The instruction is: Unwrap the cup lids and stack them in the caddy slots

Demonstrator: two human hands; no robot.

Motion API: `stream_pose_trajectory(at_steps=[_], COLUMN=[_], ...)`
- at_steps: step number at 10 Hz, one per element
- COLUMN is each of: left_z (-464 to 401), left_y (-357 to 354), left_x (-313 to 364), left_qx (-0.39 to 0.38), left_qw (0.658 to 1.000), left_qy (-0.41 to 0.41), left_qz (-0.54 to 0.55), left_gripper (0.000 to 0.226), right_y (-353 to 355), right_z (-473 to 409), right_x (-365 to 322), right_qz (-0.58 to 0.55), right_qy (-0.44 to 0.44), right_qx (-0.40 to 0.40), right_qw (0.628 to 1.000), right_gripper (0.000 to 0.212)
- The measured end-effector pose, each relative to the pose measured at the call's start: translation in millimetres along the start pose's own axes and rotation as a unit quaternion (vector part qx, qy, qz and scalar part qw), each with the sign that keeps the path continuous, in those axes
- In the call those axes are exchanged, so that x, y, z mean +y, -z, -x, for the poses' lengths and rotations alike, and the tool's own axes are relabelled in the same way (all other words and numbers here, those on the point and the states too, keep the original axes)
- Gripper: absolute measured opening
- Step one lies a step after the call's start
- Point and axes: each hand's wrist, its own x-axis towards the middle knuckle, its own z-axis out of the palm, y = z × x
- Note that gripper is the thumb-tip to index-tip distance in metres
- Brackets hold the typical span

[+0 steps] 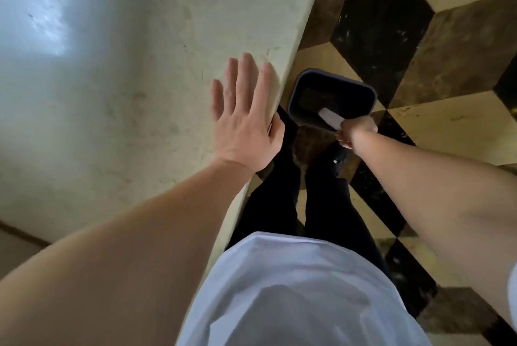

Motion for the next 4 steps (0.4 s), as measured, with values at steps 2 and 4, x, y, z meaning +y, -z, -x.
stream_pose_trajectory(at_steps=[2,4], left_z=[0,-2], left_y=[2,2], left_x=[5,8], left_qx=[0.006,0.014], left_qw=[1.000,1.000], left_qy=[0.002,0.004], left_qz=[-0.006,-0.001], left_gripper=[0.083,0.083], right_y=[-17,-24], right_z=[-4,11], right_x=[-6,3], right_qz=[0.011,0.186], right_qy=[-0.041,0.018], right_qx=[-0.068,-0.086], right_qw=[0.997,0.979], right_gripper=[0.038,0.027])
